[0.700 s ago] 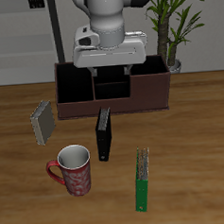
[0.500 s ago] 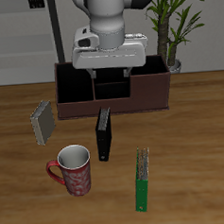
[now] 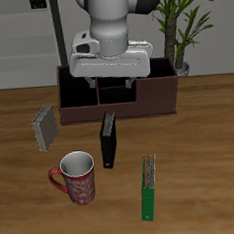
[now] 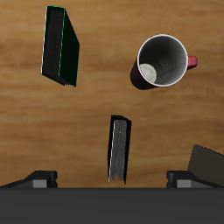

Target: Place the red mug into the back desk caddy's left compartment

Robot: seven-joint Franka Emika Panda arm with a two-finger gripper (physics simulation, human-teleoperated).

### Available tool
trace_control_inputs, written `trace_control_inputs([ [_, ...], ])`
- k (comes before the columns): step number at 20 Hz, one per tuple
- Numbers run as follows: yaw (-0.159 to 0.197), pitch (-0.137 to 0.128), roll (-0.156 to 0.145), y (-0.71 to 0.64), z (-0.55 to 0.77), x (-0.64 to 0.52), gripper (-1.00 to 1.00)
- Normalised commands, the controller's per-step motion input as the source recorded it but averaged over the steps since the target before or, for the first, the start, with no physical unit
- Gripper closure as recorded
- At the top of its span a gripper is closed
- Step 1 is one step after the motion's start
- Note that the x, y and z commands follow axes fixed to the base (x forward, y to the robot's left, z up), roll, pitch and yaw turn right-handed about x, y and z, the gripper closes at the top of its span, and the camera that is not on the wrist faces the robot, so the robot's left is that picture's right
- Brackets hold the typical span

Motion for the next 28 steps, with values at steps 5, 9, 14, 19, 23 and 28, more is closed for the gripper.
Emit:
trace_control_inputs([
  [5, 0.064, 0.002, 0.048, -0.11, -0.02, 0.32, -1.00],
  [9, 0.006, -0.016, 0.018, -0.22, -0.03, 0.35, -1.00],
  [14, 0.017, -0.021, 0.019, -0.19, -0.03, 0.20, -1.00],
  [19, -0.033, -0.023, 0.011, -0.34, 0.04, 0.24, -1.00],
  [23, 0.024, -0.028, 0.008, -0.30, 0.00, 0.22, -1.00],
  [28, 0.035, -0.036, 0.021, -0.08, -0.07, 0.12, -1.00],
])
